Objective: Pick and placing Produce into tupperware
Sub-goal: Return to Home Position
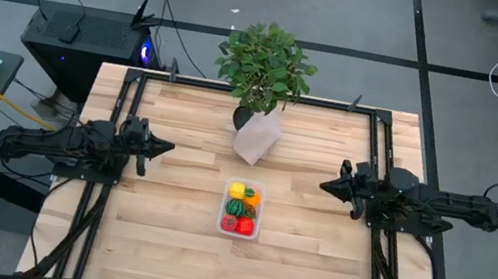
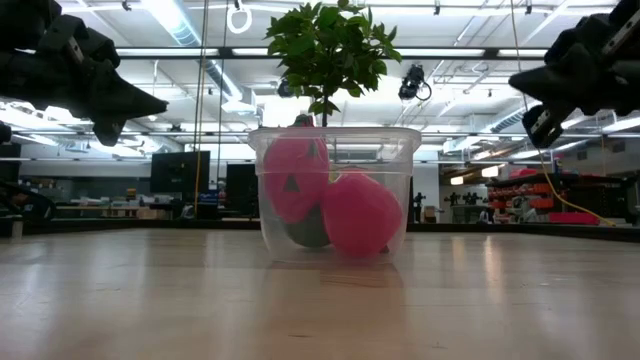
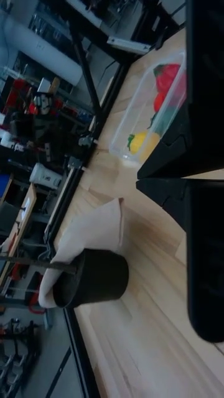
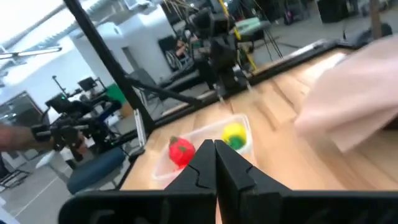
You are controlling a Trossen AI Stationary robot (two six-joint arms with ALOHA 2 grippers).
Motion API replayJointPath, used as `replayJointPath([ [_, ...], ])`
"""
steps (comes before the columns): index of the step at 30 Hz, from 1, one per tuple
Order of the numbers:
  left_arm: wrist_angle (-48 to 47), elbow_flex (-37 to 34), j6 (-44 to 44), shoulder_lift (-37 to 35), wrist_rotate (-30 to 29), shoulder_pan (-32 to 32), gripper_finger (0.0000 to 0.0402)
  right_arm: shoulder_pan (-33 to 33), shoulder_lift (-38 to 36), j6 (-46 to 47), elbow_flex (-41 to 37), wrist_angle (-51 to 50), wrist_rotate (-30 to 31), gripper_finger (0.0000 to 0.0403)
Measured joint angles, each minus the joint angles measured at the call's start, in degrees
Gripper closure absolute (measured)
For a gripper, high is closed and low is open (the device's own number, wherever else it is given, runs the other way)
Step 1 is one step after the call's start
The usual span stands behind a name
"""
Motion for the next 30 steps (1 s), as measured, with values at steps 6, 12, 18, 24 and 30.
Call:
replayJointPath([
  [6, 0.0, 0.0, -1.4, 0.0, -2.2, 0.0, 0.0394, 0.0, 0.1, 4.1, 0.0, -0.5, 5.1, 0.0396],
  [12, 0.2, 0.0, 0.0, 0.0, -2.2, 0.0, 0.0379, 0.0, 0.1, 6.9, 0.0, -0.5, 6.1, 0.0378],
  [18, 0.3, 0.0, 7.3, 0.1, -2.5, 0.0, 0.0362, 0.0, 0.3, -7.8, 0.0, -1.3, 5.2, 0.0375],
  [24, 0.9, -0.1, 33.5, 0.1, 1.2, -0.1, 0.0367, 0.0, 0.3, -28.1, 0.0, -1.3, 5.2, 0.038],
  [30, 4.3, -0.2, 36.0, 0.1, 1.3, -0.1, 0.0374, 0.0, 0.3, -26.2, 0.0, -1.3, 5.2, 0.0383],
])
